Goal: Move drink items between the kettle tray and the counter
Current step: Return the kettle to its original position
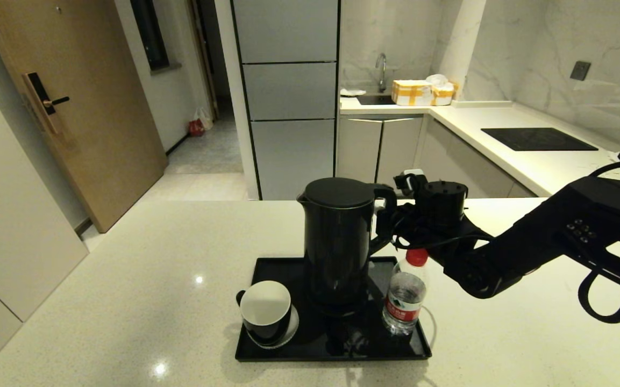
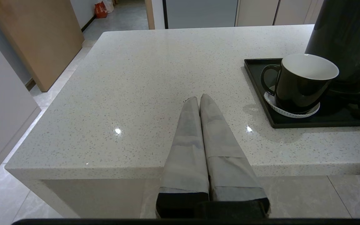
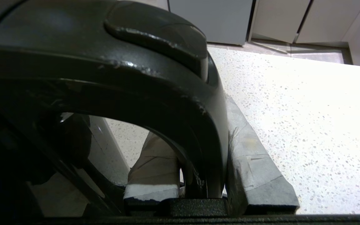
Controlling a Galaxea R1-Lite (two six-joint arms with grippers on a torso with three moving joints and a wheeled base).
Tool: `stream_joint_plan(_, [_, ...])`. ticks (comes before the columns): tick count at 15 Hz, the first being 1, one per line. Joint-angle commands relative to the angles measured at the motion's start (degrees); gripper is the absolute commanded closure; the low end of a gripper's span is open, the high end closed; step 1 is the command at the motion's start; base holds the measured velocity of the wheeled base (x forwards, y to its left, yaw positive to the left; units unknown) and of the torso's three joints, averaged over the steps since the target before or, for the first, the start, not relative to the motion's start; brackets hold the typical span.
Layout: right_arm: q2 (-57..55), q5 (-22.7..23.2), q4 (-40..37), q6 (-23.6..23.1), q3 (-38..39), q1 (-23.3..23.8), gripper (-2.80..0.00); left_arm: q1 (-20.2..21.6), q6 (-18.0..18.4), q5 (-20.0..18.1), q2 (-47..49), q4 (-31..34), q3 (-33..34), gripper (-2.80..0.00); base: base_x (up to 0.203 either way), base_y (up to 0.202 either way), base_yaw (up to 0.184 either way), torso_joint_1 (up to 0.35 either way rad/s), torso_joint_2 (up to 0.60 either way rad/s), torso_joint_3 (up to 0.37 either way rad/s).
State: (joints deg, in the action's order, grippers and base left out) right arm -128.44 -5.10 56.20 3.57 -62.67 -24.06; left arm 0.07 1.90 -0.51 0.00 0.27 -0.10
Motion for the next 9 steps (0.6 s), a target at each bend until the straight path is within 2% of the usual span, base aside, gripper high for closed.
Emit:
stream_joint_plan(1, [0.57,0.09,0.40,0.03,0.45,-0.02,0.00,0.01,0.03,-0.02,-0.01,0.00,0.01,0.00,0.000,0.000,0.000,0.000,0.00,0.000])
stream_joint_plan(9, [0.47,0.17,0.75,0.03,2.12,-0.19,0.00,0.01,0.03,0.07,-0.09,0.00,0.01,0.00,0.000,0.000,0.000,0.000,0.00,0.000])
